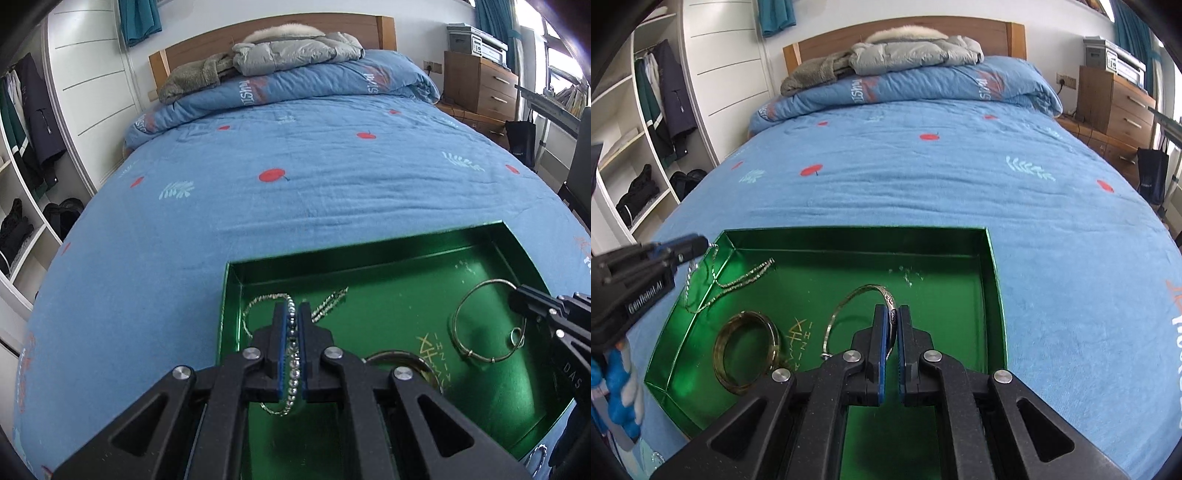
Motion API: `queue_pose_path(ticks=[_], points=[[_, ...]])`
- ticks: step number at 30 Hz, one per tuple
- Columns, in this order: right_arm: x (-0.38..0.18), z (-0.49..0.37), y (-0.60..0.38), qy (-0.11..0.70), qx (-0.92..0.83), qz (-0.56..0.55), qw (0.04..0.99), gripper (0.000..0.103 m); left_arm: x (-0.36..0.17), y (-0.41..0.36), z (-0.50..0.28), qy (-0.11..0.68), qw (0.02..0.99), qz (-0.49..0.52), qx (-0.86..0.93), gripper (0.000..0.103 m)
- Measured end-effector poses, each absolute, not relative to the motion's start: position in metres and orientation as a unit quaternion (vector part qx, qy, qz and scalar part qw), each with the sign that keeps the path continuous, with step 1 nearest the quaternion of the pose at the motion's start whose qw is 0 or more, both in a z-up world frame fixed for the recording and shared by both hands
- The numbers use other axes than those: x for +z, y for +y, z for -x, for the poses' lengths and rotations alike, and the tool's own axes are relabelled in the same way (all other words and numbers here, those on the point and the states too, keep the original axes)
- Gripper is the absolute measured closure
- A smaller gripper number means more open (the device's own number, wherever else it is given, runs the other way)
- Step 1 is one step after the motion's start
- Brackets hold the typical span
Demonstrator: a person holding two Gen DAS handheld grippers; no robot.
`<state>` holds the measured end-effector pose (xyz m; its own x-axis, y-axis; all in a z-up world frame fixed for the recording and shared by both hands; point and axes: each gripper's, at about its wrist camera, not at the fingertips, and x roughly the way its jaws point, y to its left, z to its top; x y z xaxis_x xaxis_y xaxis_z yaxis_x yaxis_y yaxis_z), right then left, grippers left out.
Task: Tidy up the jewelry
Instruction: 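Carry the necklace and the silver bangle over the green tray with both tools, then open both tools to release the necklace and silver bangle into the tray, then withdraw both tools from the tray back over the remaining jewelry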
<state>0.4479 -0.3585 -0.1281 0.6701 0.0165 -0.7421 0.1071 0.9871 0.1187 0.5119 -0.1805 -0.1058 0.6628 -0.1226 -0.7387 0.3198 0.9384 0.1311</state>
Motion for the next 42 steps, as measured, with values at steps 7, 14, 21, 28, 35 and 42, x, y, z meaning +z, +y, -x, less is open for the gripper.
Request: queue_pose_path(ticks=[7,14,21,28,35,42], points=[[-0.138,-0.446,-0.364,0.425,-0.032,-0.079,0.901,0.098,-0.128,-0.176,-0.503,0.415,0.894,-0.118,-0.118,0.098],[-0.141,-0.439,-0.371,0.434,-0.043,-0.085,0.896,0.092,-0.136,-0.170,-0.497,0.432,0.888,-0.108,-0.118,0.097],[-0.117,-0.418,-0.368,0.415,-0.038,-0.085,0.905,0.048,-0.118,-0.164,-0.486,0.433,0.886,-0.097,-0.132,0.092],[-0.083,-0.389,-0.361,0.398,-0.037,-0.084,0.913,0.042,-0.078,-0.151,-0.460,0.418,0.894,-0.087,-0.138,0.081],[-0.045,-0.338,-0.354,0.371,-0.033,-0.094,0.923,0.039,-0.038,-0.136,-0.420,0.402,0.901,-0.072,-0.144,0.071],[-0.014,-0.280,-0.349,0.350,-0.036,-0.094,0.931,0.038,-0.009,-0.116,-0.370,0.388,0.907,-0.064,-0.154,0.069]])
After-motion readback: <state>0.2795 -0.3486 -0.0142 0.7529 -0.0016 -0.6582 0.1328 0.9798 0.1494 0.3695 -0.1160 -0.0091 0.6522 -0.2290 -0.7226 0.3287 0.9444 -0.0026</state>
